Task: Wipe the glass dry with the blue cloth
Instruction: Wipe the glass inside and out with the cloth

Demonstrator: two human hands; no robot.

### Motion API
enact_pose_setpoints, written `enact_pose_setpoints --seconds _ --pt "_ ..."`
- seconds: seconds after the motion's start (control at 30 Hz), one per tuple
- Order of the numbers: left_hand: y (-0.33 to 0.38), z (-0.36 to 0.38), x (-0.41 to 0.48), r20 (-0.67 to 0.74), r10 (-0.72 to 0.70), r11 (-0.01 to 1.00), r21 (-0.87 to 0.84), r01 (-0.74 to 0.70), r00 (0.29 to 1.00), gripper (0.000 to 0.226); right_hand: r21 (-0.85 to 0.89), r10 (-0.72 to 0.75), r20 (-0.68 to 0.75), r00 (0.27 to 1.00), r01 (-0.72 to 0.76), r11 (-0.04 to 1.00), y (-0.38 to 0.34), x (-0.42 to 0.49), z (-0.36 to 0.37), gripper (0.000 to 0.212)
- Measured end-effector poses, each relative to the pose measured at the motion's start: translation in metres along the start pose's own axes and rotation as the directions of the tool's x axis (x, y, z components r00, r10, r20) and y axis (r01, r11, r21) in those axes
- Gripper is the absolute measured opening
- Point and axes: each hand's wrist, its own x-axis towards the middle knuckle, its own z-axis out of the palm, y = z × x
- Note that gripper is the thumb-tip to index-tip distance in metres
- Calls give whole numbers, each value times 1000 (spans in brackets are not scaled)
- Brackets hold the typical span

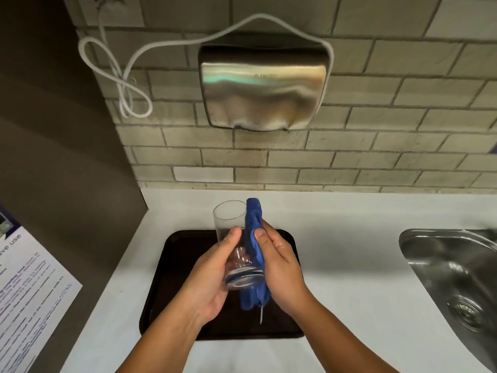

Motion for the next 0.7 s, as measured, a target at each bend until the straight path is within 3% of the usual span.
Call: enact_pose_setpoints --seconds 0.13,0.33,0.43,0.5,0.7 --pt "-2 5 2 -89 115 978 188 -96 989 34 280 208 -30 978 -192 941 6 3 -4 28" --pt "-5 13 5 -164 232 931 324 -170 959 24 485 289 56 956 -279 829 17 3 -5 27" --pt "-2 13 7 -107 281 881 422 -212 954 54 511 286 132 949 -313 801 16 3 -9 30" --pt "-5 11 7 -98 266 892 402 -207 959 73 500 296 172 940 -342 796 14 3 -11 33" --pt "-8 0 8 -146 254 878 449 -165 956 77 484 319 259 912 -408 774 14 5 -18 47"
